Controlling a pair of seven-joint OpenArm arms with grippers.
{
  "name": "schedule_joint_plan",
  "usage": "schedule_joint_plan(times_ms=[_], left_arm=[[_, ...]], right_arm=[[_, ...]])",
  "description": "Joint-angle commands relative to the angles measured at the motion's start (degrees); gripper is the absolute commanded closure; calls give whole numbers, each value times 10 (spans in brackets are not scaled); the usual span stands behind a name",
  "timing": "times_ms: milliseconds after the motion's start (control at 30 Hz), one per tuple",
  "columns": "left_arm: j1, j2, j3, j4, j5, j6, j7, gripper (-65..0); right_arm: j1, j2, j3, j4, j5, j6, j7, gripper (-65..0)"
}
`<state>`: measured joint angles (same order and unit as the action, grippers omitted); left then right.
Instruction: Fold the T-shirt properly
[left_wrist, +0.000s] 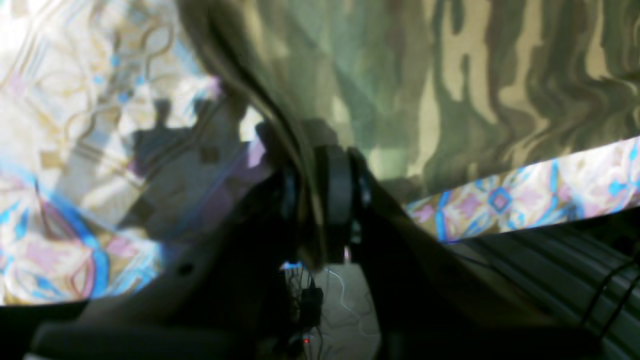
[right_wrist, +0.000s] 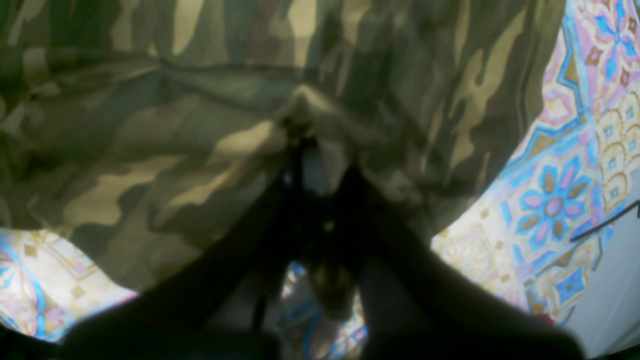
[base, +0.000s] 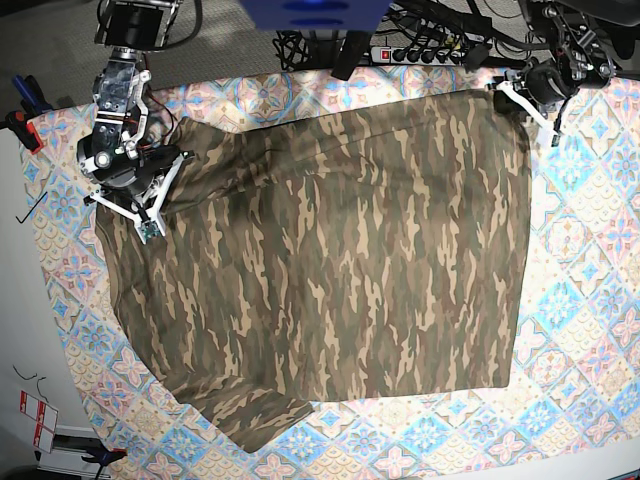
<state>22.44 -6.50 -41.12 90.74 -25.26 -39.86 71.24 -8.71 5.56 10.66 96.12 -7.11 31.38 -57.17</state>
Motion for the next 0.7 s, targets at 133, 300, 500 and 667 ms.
schedule_joint_plan(times_ms=[133,300,500,667], left_arm=[[0,7,-4,100,-7,-1,53,-72],[-2,9,-5,161,-7,-1,88,-72],[-44,14,-77,161,-6,-1,88,-71],[-79,14,-88,161,0,-1,88,-71]], right_arm=[[9,5,5,12,2,-1,7,-1],[8,5,28,12,2,-1,8,-2],[7,4,58,25,3,1,28,-2],[8,4,58,29,3,1,35,-2]])
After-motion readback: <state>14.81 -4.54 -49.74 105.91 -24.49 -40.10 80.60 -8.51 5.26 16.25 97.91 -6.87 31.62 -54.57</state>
